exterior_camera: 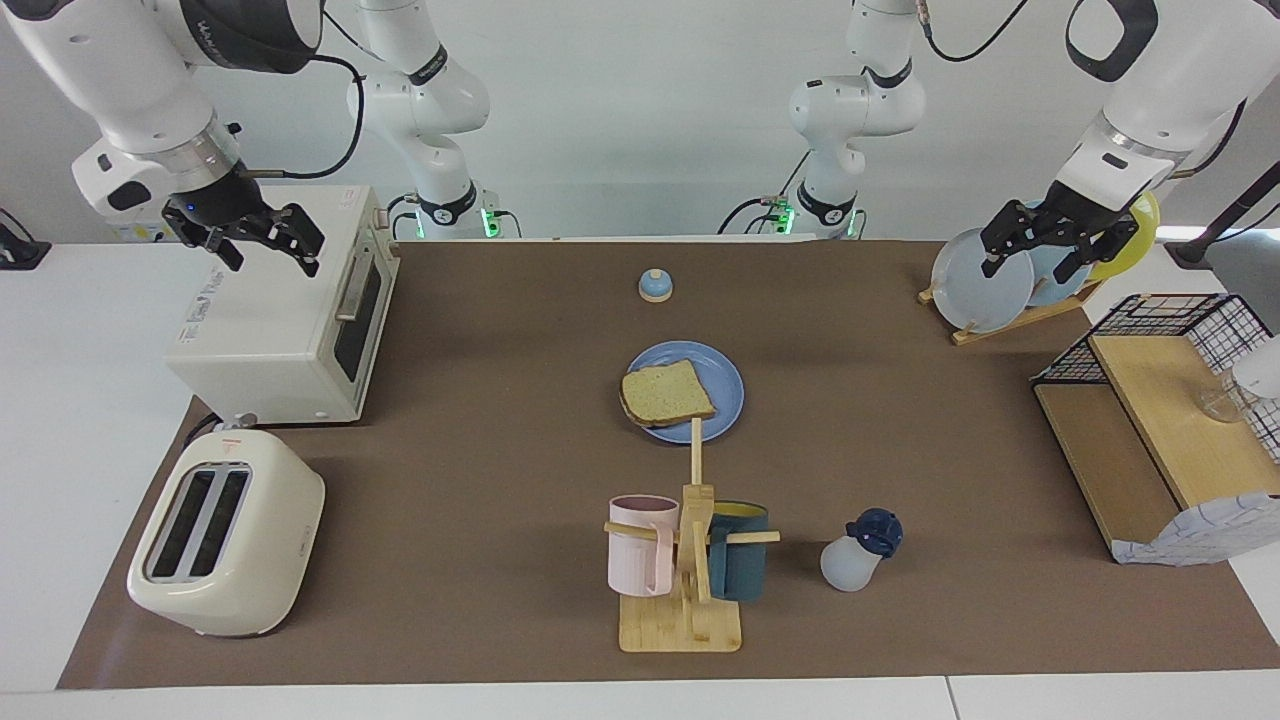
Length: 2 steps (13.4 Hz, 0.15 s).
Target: Put bread on plate and add seasoning
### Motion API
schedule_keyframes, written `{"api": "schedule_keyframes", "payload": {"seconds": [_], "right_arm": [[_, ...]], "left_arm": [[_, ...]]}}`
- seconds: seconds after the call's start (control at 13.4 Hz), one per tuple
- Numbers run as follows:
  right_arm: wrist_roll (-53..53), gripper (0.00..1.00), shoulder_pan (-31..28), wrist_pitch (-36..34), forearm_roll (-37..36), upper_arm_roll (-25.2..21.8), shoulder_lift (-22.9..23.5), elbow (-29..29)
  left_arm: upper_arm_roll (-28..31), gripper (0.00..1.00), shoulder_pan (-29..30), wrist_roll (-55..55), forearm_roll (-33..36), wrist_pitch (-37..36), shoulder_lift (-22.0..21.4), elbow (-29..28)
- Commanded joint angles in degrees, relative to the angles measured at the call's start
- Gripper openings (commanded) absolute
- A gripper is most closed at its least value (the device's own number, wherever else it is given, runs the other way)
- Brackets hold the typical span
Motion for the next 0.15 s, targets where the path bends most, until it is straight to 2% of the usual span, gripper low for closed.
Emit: {"api": "schedule_keyframes", "payload": {"seconds": [0.0,0.07], "right_arm": [[-0.9,1.00,-0.2,1.1,-0.2,-0.1,-1.4,-1.7],[-0.9,1.00,-0.2,1.1,-0.2,0.0,-1.4,-1.7]], "left_arm": [[-0.1,1.00,-0.2,0.3,-0.5,-0.8,0.1,0.1],[-0.1,1.00,-0.2,0.2,-0.2,-0.8,0.1,0.1]]}}
